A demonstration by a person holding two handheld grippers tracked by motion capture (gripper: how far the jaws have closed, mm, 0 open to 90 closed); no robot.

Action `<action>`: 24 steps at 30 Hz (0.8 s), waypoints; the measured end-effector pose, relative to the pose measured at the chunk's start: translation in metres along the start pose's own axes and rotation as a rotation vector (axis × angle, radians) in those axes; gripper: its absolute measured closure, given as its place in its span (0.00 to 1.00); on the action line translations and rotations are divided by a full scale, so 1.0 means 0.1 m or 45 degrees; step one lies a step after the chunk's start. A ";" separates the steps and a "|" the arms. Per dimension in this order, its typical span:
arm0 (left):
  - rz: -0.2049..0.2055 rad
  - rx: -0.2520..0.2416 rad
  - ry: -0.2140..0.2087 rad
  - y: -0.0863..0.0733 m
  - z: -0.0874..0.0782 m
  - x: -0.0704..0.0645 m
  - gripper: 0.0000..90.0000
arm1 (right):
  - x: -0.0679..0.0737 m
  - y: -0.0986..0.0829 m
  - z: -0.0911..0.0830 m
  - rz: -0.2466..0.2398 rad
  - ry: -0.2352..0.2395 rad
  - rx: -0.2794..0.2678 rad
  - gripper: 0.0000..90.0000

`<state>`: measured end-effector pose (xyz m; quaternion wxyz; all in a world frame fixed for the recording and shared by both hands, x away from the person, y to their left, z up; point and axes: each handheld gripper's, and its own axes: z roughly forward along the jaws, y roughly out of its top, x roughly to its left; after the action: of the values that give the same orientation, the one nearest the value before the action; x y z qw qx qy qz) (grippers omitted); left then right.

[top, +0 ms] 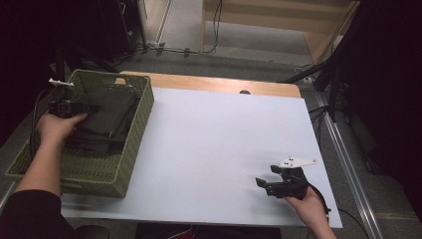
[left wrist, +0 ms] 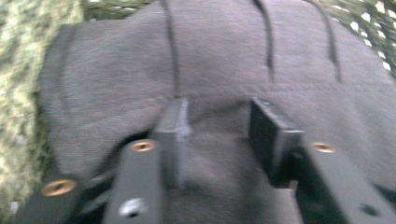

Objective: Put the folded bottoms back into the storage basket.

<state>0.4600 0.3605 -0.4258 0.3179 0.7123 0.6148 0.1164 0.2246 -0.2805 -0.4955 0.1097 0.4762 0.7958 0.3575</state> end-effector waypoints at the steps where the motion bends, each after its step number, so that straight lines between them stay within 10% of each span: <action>1: 0.000 0.004 -0.012 0.01 -0.01 -0.03 0.55 | 0.00 0.00 0.00 -0.002 0.001 -0.001 0.21; 24: 0.117 0.075 -0.330 -0.01 -0.48 -0.55 0.37 | 0.00 0.02 0.06 0.013 0.042 0.022 0.21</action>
<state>0.4205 0.3236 -0.3774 0.3677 0.7579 0.5385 0.0198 0.2294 -0.2767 -0.4986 0.0907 0.4751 0.7982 0.3590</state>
